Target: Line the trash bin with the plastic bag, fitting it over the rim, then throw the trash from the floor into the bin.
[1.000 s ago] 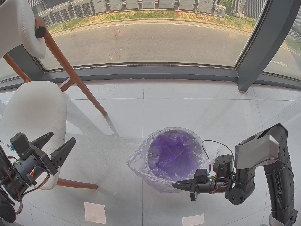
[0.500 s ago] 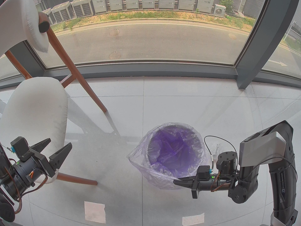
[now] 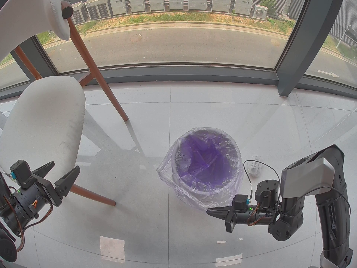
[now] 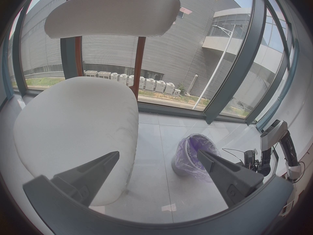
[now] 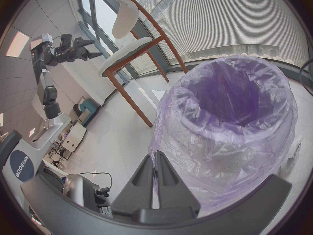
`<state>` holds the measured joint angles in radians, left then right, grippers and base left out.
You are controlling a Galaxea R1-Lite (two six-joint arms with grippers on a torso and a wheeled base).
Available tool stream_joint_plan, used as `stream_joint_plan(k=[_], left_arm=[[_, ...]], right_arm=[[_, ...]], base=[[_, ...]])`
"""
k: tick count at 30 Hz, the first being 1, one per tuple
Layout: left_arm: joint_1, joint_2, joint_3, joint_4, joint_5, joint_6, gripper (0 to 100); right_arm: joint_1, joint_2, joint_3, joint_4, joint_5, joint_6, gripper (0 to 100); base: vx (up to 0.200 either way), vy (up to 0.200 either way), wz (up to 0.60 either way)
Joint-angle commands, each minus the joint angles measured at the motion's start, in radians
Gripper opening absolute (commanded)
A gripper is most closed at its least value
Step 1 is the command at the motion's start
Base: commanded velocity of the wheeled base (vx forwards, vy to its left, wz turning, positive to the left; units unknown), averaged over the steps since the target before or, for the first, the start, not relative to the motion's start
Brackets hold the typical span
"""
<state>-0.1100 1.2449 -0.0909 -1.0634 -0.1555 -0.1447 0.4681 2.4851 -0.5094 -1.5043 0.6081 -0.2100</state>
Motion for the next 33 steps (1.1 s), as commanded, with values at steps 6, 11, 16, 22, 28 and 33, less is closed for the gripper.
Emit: stream_joint_plan(k=[6, 11, 16, 22, 28, 33], left_arm=[[0.004, 0.007, 0.003, 0.0, 0.001, 0.025, 100], [0.003, 0.008, 0.008, 0.002, 0.001, 0.025, 100], [0.0, 0.016, 0.006, 0.002, -0.001, 0.027, 100], [-0.005, 0.018, 0.006, 0.002, -0.001, 0.027, 100], [-0.007, 0.018, 0.01, 0.003, -0.001, 0.03, 100], [-0.007, 0.018, 0.014, 0.003, -0.002, 0.06, 100]], right_arm=[[0.007, 0.115, -0.11, 0.009, -0.051, 0.02, 0], [0.009, 0.129, -0.155, 0.062, -0.103, 0.058, 0], [0.011, 0.097, -0.198, 0.207, -0.176, 0.121, 0], [0.014, 0.066, -0.25, 0.352, -0.218, 0.127, 0], [0.023, 0.06, -0.354, 0.499, -0.283, 0.127, 0], [0.024, 0.046, -0.409, 0.627, -0.349, 0.13, 0]], base=[[0.0, 0.0, 0.0], [0.0, 0.0, 0.0], [0.0, 0.0, 0.0], [0.0, 0.0, 0.0], [0.0, 0.0, 0.0], [0.0, 0.0, 0.0]])
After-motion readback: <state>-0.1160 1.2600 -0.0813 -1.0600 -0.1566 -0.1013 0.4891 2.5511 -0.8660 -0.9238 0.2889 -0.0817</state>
